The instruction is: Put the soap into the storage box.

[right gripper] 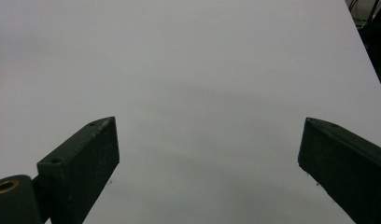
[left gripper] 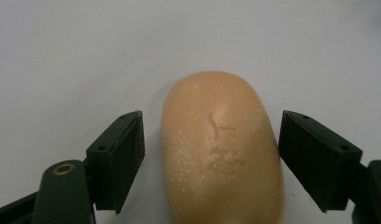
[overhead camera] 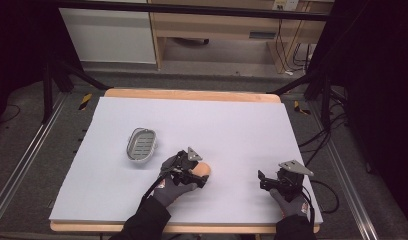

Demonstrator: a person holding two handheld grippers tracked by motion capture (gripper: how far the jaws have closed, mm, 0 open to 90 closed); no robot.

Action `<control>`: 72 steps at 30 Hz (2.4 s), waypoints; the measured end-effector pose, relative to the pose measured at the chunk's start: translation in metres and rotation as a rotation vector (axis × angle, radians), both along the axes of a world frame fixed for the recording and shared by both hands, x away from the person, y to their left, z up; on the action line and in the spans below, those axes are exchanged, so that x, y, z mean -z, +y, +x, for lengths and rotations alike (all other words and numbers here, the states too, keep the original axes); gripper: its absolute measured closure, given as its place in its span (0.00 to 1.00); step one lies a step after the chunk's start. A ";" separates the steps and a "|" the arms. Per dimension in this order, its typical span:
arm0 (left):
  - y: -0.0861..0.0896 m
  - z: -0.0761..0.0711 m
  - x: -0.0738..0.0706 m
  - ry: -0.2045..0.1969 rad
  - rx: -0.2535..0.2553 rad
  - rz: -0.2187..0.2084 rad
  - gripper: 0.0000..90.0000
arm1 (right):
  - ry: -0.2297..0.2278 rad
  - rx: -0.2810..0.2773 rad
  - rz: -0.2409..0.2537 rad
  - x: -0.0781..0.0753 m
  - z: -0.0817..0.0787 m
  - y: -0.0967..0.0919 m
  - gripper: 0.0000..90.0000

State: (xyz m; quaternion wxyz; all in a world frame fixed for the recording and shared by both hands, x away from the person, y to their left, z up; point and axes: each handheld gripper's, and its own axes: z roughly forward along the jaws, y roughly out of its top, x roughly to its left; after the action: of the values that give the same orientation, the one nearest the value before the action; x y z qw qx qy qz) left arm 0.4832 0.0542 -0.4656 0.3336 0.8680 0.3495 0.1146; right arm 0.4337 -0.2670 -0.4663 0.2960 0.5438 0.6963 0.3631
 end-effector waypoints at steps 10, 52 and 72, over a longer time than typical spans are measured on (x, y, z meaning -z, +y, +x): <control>-0.003 0.002 0.005 0.021 0.003 0.022 0.27 | 0.003 -0.002 -0.002 0.000 0.000 0.001 0.06; -0.008 -0.009 -0.007 0.003 0.009 0.061 0.35 | 0.007 -0.006 -0.003 0.001 0.000 0.002 0.06; 0.005 -0.014 -0.030 -0.026 0.005 0.027 0.35 | 0.003 -0.004 -0.002 0.000 0.000 0.003 0.06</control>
State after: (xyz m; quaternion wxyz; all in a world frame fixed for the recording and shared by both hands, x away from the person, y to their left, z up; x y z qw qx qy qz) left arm 0.4690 0.0596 -0.4360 0.3269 0.8717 0.3413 0.1298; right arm 0.4333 -0.2642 -0.4664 0.2948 0.5425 0.6984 0.3621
